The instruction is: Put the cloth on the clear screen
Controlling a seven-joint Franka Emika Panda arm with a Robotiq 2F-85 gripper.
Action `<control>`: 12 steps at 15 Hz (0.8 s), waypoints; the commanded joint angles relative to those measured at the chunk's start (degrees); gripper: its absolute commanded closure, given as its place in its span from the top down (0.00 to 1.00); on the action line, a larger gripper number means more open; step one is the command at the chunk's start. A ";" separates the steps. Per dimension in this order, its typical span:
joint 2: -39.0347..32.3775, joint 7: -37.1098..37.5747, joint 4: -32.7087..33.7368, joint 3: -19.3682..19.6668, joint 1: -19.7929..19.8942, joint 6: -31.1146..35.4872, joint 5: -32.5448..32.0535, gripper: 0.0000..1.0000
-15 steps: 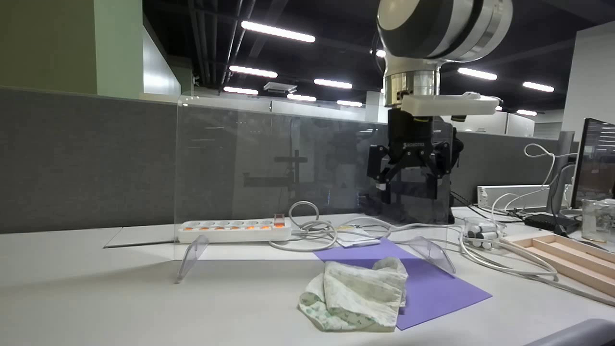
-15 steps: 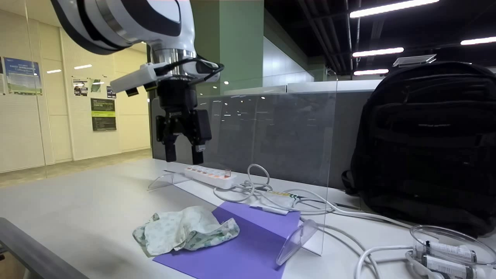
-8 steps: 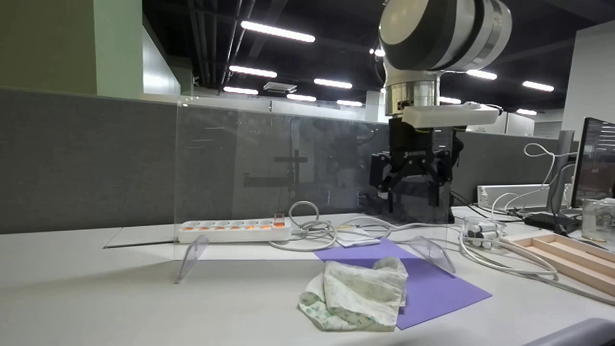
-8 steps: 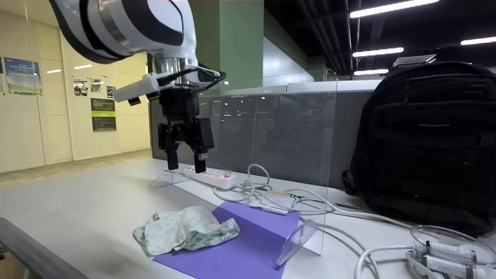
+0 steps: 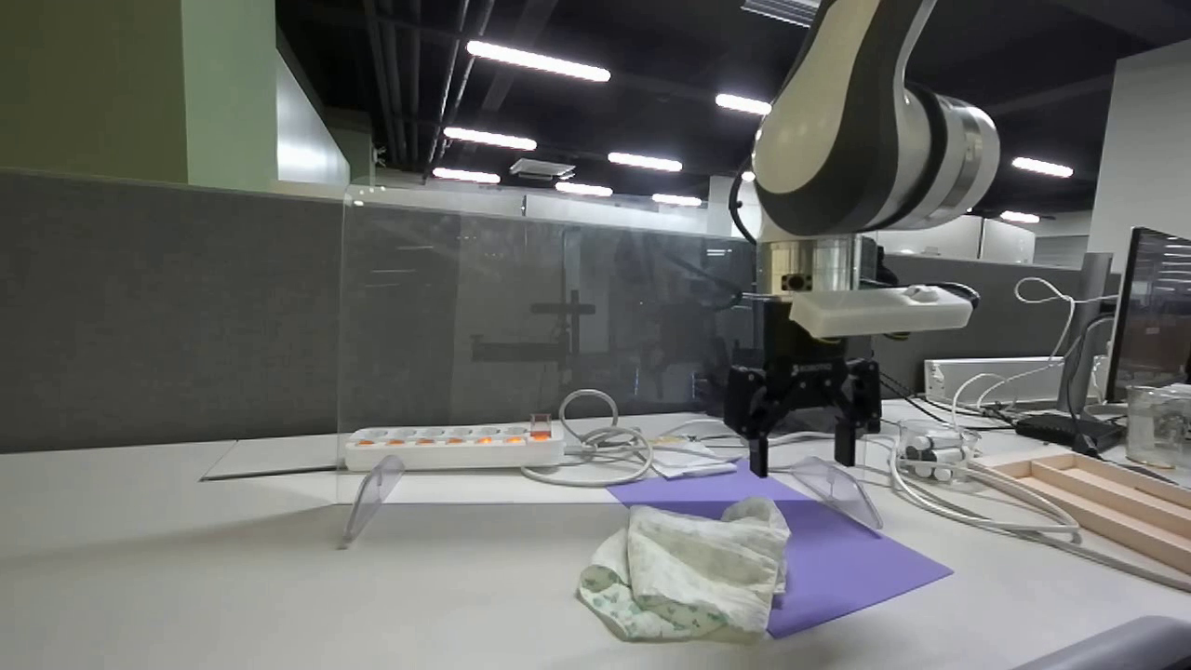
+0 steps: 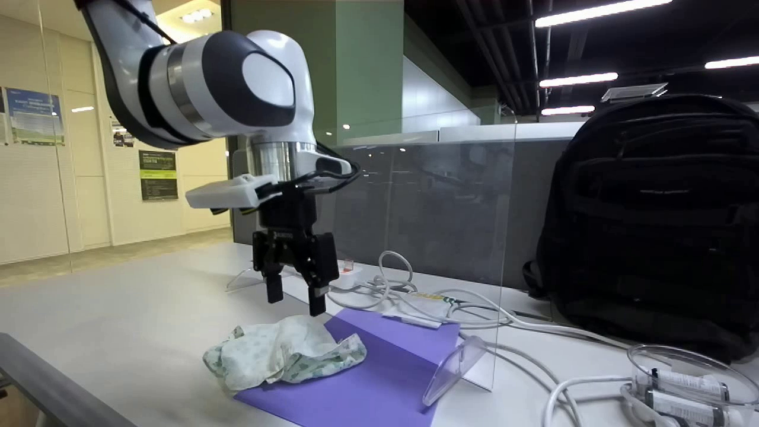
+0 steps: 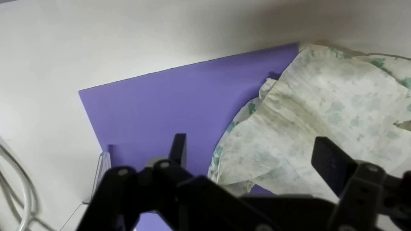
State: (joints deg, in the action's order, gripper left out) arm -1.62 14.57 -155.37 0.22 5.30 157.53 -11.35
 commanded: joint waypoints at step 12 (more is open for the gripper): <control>-12.90 0.62 5.76 5.75 -9.87 6.33 -4.47 1.00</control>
State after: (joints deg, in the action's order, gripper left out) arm -11.86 14.40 -152.62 3.87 -2.38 163.67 -13.97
